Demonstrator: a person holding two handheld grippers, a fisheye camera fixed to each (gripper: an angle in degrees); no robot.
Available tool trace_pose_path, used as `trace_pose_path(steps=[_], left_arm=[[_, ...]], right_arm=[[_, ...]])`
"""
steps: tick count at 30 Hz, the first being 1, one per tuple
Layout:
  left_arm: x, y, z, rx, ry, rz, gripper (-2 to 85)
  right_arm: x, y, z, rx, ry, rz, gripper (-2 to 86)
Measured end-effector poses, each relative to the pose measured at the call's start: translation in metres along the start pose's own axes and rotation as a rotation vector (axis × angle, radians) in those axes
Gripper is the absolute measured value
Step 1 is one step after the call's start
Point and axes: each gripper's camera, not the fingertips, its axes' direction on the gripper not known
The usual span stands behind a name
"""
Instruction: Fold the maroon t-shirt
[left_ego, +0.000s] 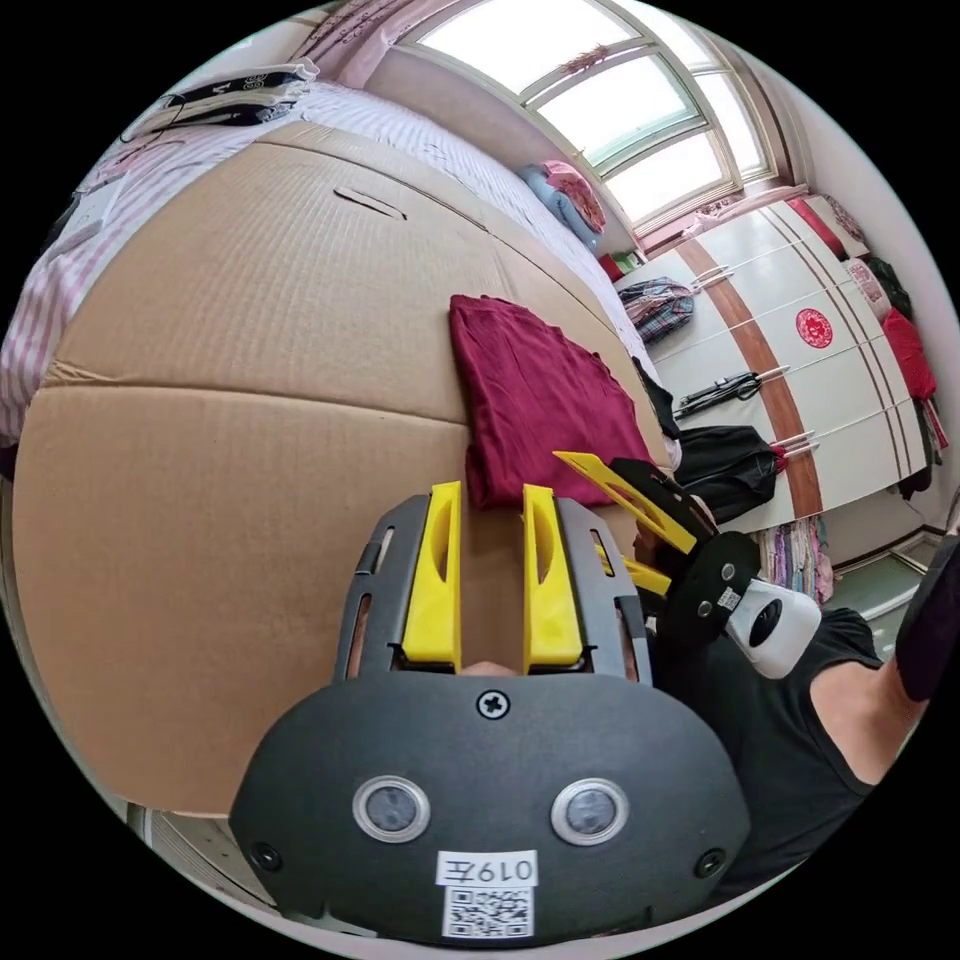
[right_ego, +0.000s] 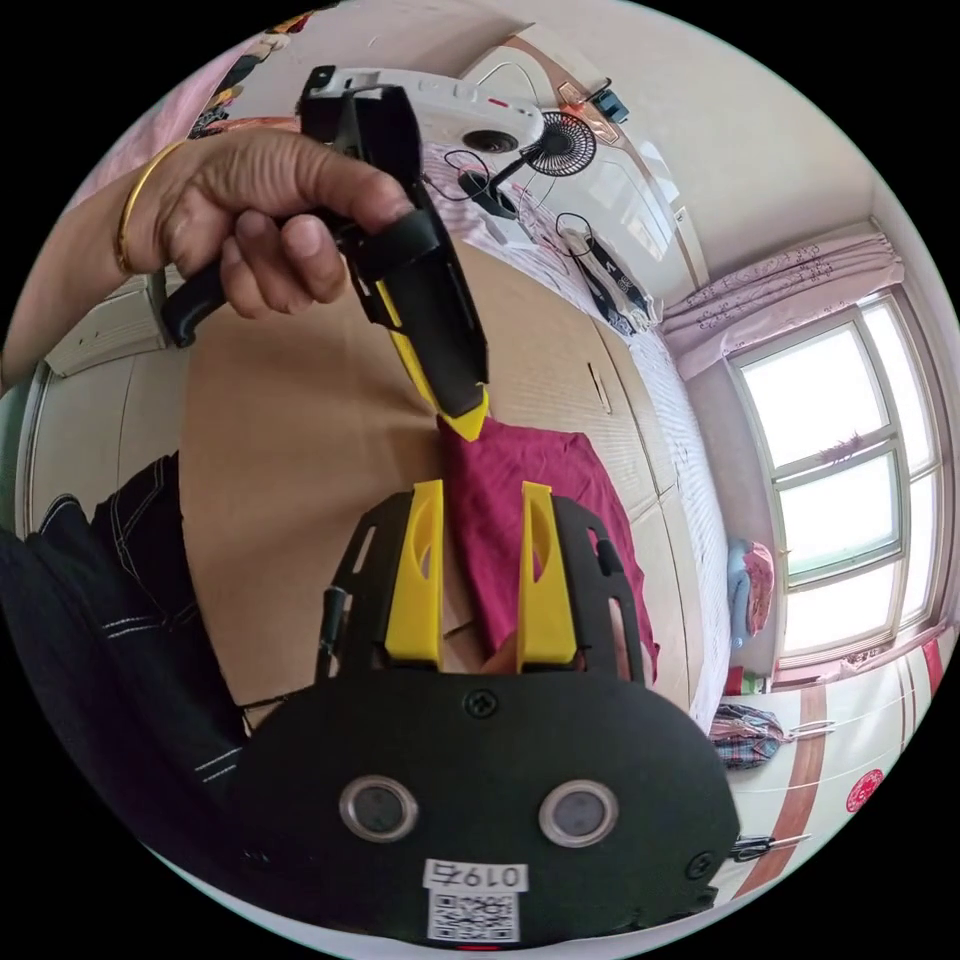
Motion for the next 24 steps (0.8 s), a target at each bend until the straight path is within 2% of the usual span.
trace_pose_path(steps=[10,14,19,24], left_arm=[[0.019,-0.071,-0.048,0.062,0.074,0.059,2.0],[0.031,-0.103,-0.057,0.071,0.096,0.083,2.3],[0.027,-0.137,-0.069,0.125,0.142,0.038,4.8],[0.013,-0.189,-0.07,0.201,0.248,-0.054,9.8]], right_arm=[[-0.014,-0.042,0.014,-0.005,0.061,0.052,11.9],[-0.018,-0.053,0.023,-0.034,0.211,0.086,5.7],[0.012,-0.045,0.014,0.018,0.087,0.25,4.3],[0.045,-0.025,0.002,0.085,0.058,0.398,3.7]])
